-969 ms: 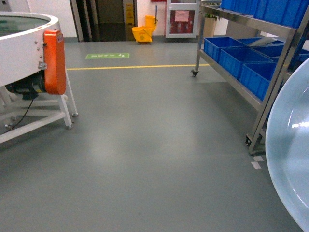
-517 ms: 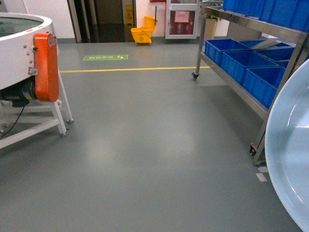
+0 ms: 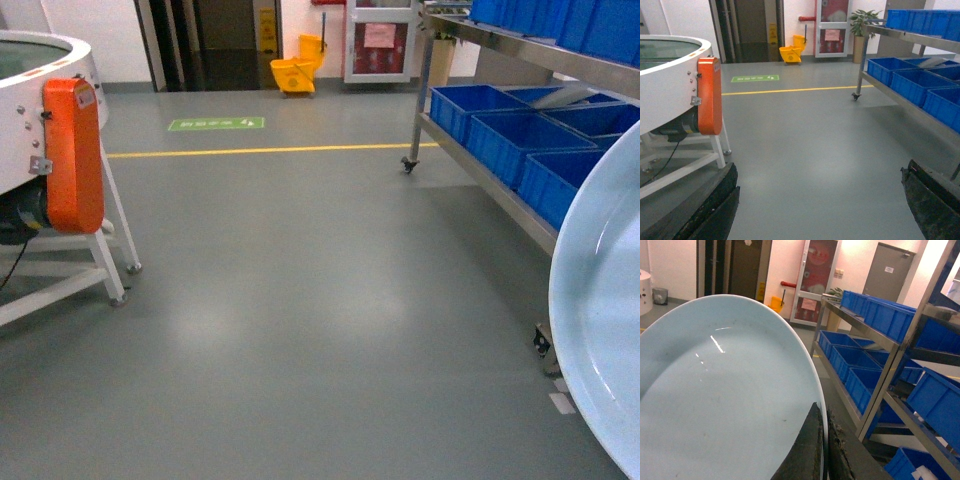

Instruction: Place blue tray on left shelf second layer neatly

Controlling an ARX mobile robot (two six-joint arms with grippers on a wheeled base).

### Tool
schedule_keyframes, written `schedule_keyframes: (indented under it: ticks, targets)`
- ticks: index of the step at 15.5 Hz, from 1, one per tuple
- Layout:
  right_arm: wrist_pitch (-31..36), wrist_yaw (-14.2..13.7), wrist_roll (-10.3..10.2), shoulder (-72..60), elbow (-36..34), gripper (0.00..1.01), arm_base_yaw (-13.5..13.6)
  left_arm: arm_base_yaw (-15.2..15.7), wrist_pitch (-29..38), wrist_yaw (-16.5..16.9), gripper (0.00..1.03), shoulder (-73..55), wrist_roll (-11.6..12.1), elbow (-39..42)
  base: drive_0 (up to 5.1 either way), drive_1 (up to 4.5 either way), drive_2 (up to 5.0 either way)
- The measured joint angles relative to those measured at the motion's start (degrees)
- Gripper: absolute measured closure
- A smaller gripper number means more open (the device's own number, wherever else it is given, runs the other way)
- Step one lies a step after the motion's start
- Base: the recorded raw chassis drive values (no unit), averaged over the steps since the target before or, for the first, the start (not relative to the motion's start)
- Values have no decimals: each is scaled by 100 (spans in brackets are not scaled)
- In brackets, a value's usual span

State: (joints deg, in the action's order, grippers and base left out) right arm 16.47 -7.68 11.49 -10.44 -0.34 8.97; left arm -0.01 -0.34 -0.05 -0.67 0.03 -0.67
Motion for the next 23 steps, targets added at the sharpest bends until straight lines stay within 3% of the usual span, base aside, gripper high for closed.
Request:
schedule_keyframes:
  ticks: [11,23]
  targets:
    - [-2,0,0,2,0,99,2,0,11,2,5,0,0,0,-1,391,-393]
    - [-4,0,0,-7,0,99,2,0,2,-2,5,0,0,0,-135,-135,-135]
